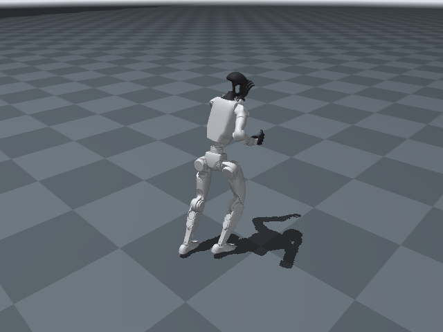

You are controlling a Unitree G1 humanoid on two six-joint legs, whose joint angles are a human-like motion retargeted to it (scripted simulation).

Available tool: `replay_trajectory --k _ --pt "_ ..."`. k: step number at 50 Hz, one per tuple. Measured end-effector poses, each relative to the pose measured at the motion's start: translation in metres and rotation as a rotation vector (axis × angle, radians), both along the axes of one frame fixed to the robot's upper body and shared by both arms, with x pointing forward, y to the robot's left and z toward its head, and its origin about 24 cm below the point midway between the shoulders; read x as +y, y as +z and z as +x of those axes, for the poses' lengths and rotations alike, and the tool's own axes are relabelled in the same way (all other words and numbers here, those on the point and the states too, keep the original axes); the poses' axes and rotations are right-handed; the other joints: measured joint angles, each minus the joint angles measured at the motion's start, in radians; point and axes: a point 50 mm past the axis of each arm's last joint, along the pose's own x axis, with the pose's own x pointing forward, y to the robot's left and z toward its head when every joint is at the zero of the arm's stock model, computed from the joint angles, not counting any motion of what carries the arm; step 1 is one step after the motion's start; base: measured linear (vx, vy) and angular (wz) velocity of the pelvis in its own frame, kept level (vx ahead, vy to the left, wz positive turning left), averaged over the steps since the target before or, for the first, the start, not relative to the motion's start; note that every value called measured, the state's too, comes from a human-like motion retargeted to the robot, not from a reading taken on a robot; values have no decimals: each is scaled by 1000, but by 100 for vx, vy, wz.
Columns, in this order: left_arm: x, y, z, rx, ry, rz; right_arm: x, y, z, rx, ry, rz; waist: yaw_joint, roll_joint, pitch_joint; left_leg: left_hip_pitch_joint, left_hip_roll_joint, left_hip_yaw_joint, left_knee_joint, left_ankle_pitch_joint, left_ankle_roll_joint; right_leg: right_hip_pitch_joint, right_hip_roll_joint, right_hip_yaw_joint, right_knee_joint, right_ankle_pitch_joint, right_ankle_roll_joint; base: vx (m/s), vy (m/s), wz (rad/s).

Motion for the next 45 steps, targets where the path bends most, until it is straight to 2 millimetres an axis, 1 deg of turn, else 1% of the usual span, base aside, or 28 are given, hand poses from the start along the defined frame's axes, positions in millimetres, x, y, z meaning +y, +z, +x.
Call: replay_trajectory --k 3,5,6,8,10,11,12,13,15,17,19,20,22,23,25,27,28,29,31,32,33,35,37,38,40,42,43,45 --pt "-8 4 -15 -46 -174 -77 -16 -9 -5 68 -53 -79 -123 -13 12 168 -25 -34 -118 228 -46 71 -23 -101 -480 69 78 148 -34 117" --pt "-9 -4 -17 -20 -242 -53 -15 -13 2 61 -56 -152 -143 -60 56 339 -37 -32 -201 352 -51 122 -30 -95 -611 47 141 150 -43 6" --pt "-7 -13 -14 19 -241 -17 -11 -13 8 41 -48 -190 -127 -84 81 395 -47 -23 -175 366 -34 150 -33 -66 -601 50 143 146 -41 -63" --pt "-3 -40 -5 136 -219 64 2 -16 24 1 -22 -247 -82 -130 129 446 -75 12 -9 328 11 226 -47 -4 -540 61 112 141 -35 -106" --pt "2 -84 9 337 -178 107 23 -19 47 -29 20 -240 -27 -135 162 353 -68 64 349 193 66 274 -47 52 -405 -16 31 134 -27 -115" --pt "6 -113 15 475 -172 77 36 -13 63 -69 45 -219 0 -108 159 242 -40 72 549 111 97 255 -27 67 -318 -86 0 129 -22 -97" --pt "11 -143 17 611 -175 38 51 -3 78 -126 74 -204 31 -84 148 123 -16 77 730 37 128 231 -9 80 -242 -148 -23 127 -19 -82" --pt "17 -171 13 742 -197 -18 66 17 91 -216 107 -190 66 -64 118 -12 -1 74 875 -22 157 197 6 91 -189 -193 -30 128 -18 -84" --pt "35 -213 -10 932 -240 -97 93 68 104 -439 166 -139 163 -71 36 -260 -2 89 1027 -94 208 162 15 125 -173 -232 -23 132 -17 -97" --pt "56 -229 -39 1047 -212 -70 111 113 97 -640 186 -56 300 -143 -29 -399 -18 156 966 -127 245 200 -4 192 -240 -186 1 140 -11 -141" --pt "75 -234 -63 1143 -141 17 122 143 84 -773 198 37 443 -239 -74 -457 -27 256 756 -120 249 254 -44 267 -323 -70 51 148 2 -164" --pt "83 -236 -73 1187 -106 65 126 153 77 -818 213 85 508 -286 -88 -462 -34 306 612 -100 237 288 -68 301 -369 5 83 151 16 -150" --pt "95 -240 -84 1258 -81 107 131 166 63 -872 275 156 597 -328 -84 -398 -54 354 226 -19 162 399 -88 354 -466 170 141 154 29 -126" --pt "99 -242 -86 1282 -86 115 132 169 55 -895 311 182 629 -320 -71 -346 -52 352 37 18 109 478 -78 379 -515 242 157 155 38 -96" --pt "99 -244 -83 1282 -108 153 131 169 40 -922 382 213 661 -259 -16 -248 -20 324 -202 62 1 685 -47 410 -610 357 156 153 42 -43" --pt "88 -244 -68 1226 -116 183 129 155 35 -868 409 216 632 -187 41 -200 24 294 -202 91 -56 839 -28 355 -603 406 105 145 41 43" --pt "79 -245 -56 1194 -124 183 128 143 38 -810 396 209 605 -153 75 -176 46 278 -138 81 -64 888 -24 297 -548 403 73 139 38 79" --pt "69 -246 -41 1164 -134 189 126 128 45 -736 362 184 571 -124 114 -152 68 260 -38 27 -63 909 -27 241 -443 371 46 136 37 90" --pt "45 -241 -4 1083 -142 231 120 90 63 -575 263 77 494 -98 195 -104 92 238 182 -130 -41 865 -58 180 -127 239 3 131 34 67" --pt "32 -230 15 1018 -133 265 113 71 70 -500 216 9 454 -106 225 -85 87 240 265 -201 -24 798 -81 188 51 156 -14 125 29 20" --pt "21 -210 31 925 -115 297 104 53 73 -433 183 -49 415 -130 237 -74 69 254 312 -248 -7 698 -103 227 216 75 -26 122 27 -5" --pt "5 -158 47 708 -100 311 81 28 63 -295 176 -41 319 -171 201 -59 33 282 326 -289 16 472 -104 305 433 -48 -44 122 25 -24" --pt "0 -108 47 532 -122 174 55 16 45 -160 192 15 194 -189 75 -102 -12 279 293 -282 90 176 -92 331 524 -78 16 128 22 -13" --pt "0 -93 43 466 -112 151 43 11 36 -107 189 11 122 -165 45 -66 -7 269 238 -249 82 117 -62 304 465 -86 13 130 22 9" --pt "-1 -78 36 377 -81 171 20 3 22 -12 186 -27 -25 -85 10 9 30 248 112 -122 9 76 13 205 196 -80 -36 131 20 37" --pt "3 -76 33 377 -141 114 -7 -2 14 87 148 -66 -188 -32 18 108 31 199 22 24 -17 135 59 85 -195 15 6 143 11 94" --pt "6 -79 32 396 -185 87 -19 -4 13 122 116 -89 -262 -30 18 153 11 173 -2 89 -19 165 67 45 -385 61 37 149 3 96" --pt "8 -93 32 462 -224 92 -35 -6 11 155 49 -147 -370 -45 1 242 -28 133 -37 190 -29 155 73 15 -615 86 113 152 -3 50"
